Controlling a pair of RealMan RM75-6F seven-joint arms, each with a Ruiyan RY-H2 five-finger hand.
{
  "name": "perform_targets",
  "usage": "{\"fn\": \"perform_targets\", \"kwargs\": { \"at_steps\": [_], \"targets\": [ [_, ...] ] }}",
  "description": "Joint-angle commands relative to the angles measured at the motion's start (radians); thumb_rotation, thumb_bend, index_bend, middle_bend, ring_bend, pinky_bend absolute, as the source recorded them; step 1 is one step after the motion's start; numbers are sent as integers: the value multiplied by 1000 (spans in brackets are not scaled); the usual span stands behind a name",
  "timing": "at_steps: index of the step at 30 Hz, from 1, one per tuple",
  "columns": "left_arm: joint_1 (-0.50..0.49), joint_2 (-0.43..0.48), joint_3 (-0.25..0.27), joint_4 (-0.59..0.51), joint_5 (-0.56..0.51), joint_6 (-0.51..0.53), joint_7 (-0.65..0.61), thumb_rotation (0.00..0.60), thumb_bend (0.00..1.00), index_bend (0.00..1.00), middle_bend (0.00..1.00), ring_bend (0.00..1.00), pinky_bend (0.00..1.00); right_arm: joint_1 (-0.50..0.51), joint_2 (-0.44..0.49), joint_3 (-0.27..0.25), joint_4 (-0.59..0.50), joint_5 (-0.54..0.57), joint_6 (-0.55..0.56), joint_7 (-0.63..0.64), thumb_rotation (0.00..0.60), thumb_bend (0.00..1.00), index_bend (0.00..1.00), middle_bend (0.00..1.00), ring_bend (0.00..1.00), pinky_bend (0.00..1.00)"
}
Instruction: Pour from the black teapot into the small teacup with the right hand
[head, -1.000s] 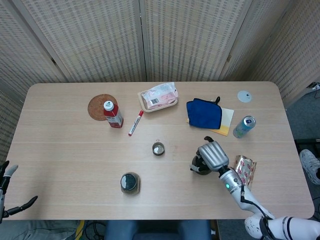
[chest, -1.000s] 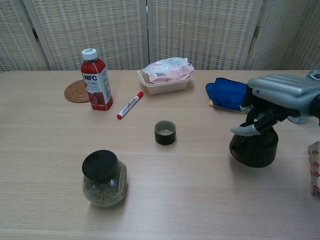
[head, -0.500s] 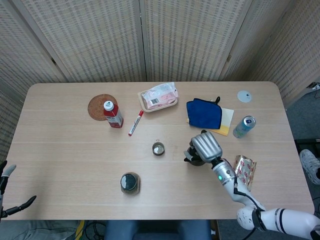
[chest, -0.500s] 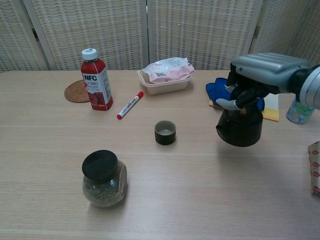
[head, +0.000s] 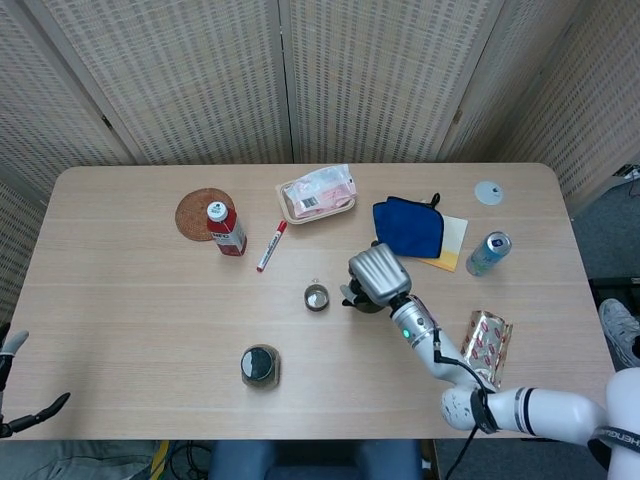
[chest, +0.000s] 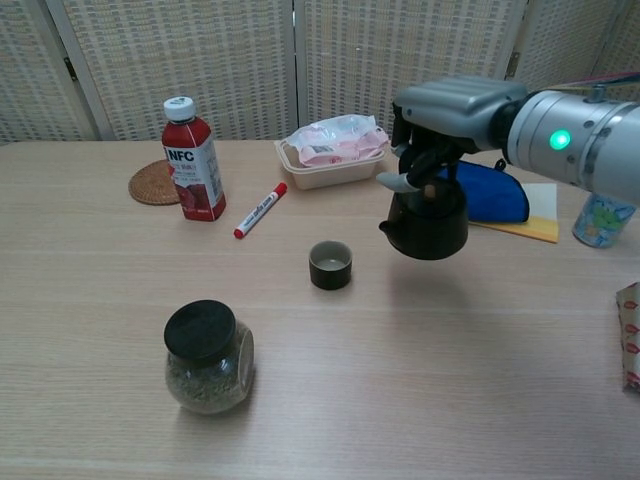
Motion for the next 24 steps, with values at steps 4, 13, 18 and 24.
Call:
{"fn": "perform_targets", "kwargs": {
  "at_steps": [4, 13, 18, 24],
  "targets": [
    [8, 2, 2, -2, -2, 8, 2, 267, 0, 109, 0, 0, 0, 84, -43, 16, 63, 94, -22, -74, 394, 384, 926, 1000, 954, 442],
    [21, 4, 5, -2, -2, 22, 2, 274, 0, 109, 0, 0, 0, 190, -109, 11, 145, 193, -22, -168, 405, 383, 926, 1000, 954, 442],
    [27, 5, 6, 0, -3, 27, 1, 278, 0, 109, 0, 0, 0, 236, -145, 1, 189, 234, -22, -203, 410, 384, 926, 1000, 954, 442],
    [31, 2, 7, 2, -3, 29, 2, 281, 0, 109, 0, 0, 0, 282, -179, -15, 226, 259, -16, -248, 418, 383, 926, 1000, 954, 442]
  ]
}}
